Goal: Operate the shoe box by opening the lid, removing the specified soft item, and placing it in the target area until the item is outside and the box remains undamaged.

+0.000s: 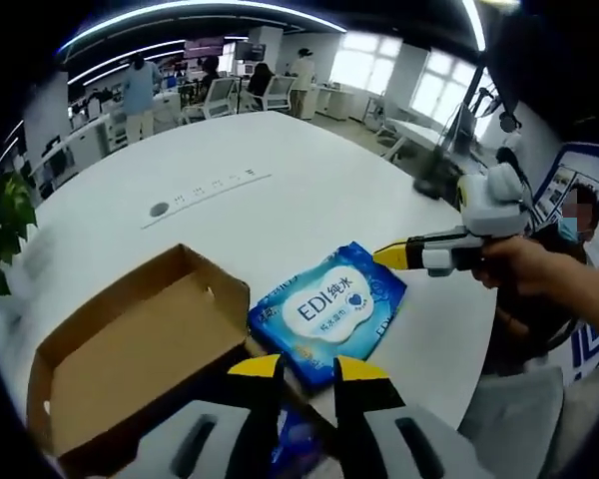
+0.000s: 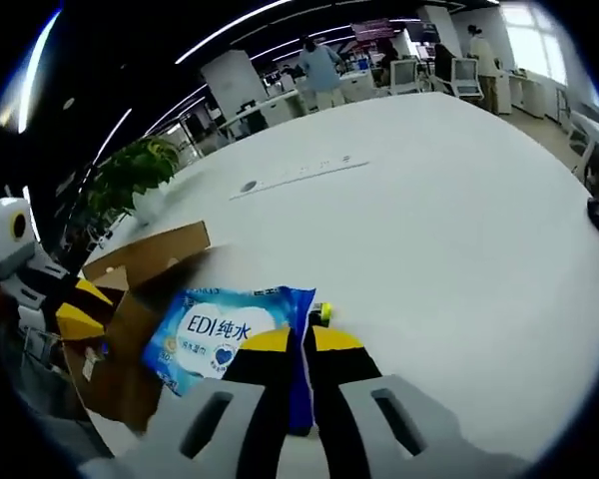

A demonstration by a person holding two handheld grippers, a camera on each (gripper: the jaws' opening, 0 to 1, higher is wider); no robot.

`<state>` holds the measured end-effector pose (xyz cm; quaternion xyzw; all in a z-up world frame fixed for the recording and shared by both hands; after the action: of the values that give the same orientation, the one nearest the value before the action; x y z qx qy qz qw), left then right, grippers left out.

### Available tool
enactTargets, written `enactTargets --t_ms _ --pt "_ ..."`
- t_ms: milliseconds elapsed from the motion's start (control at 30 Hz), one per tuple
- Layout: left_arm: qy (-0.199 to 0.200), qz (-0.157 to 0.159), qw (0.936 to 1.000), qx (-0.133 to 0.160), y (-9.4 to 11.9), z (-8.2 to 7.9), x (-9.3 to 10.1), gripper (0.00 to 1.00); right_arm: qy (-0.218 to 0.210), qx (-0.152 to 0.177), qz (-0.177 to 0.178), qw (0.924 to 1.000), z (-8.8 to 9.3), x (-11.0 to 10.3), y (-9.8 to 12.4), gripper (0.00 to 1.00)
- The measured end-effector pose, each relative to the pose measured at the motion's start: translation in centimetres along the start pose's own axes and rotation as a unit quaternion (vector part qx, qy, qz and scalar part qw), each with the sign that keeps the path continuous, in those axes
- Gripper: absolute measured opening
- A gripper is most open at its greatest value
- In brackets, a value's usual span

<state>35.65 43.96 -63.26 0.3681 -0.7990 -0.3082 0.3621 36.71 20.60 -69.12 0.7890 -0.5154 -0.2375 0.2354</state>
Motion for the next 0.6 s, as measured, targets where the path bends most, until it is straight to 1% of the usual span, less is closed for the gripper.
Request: enactTargets --t_ms 100,233,333,433,500,600 --pt "-0.01 -0.003 0.9999 0.003 0.7 0.3 -0.5 0.21 0.02 0.003 -0.008 0.9998 -0.5 -0.2 0.8 0.06" --pt "-0.017 -0.003 0.9998 0.004 1.6 0.7 -1.2 0.26 0.049 0.007 -0.019 0.9986 -1.2 -0.7 1.5 0.08" --pt "-0.028 -0.004 0.9996 -0.001 2.2 1.1 -1.6 0.29 0.079 0.009 -0.032 0.9964 -1.9 -1.5 2.2 0.12" --pt "-0.029 -0.001 0.9996 0.003 2.8 1.3 -2.1 0.29 0.098 0.012 -0.046 0.9941 -2.6 -2.2 2.8 0.14" --pt "-0.032 0.001 0.9995 0.001 3.1 1.6 -2.5 0.3 0.108 0.016 -0.057 0.9924 -3.1 -2.9 3.2 0.16" --pt "-0.04 0.005 0.9992 -0.007 3.4 2.1 -2.9 0.32 0.133 0.018 -0.076 0.988 -3.8 -4.0 3.5 0.19"
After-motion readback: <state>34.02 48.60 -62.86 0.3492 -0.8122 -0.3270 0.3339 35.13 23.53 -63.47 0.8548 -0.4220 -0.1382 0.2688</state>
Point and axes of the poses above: the point that each gripper's makers call its tool centre point, and the gripper's own axes: y roughly backward along the fingers, x roughly to its right, z roughly out of its underside, the point moved 7 cm from there along y, roughly backward along the fingers, and after that the axes turned 15 degrees about y, right-handed, at the moved point
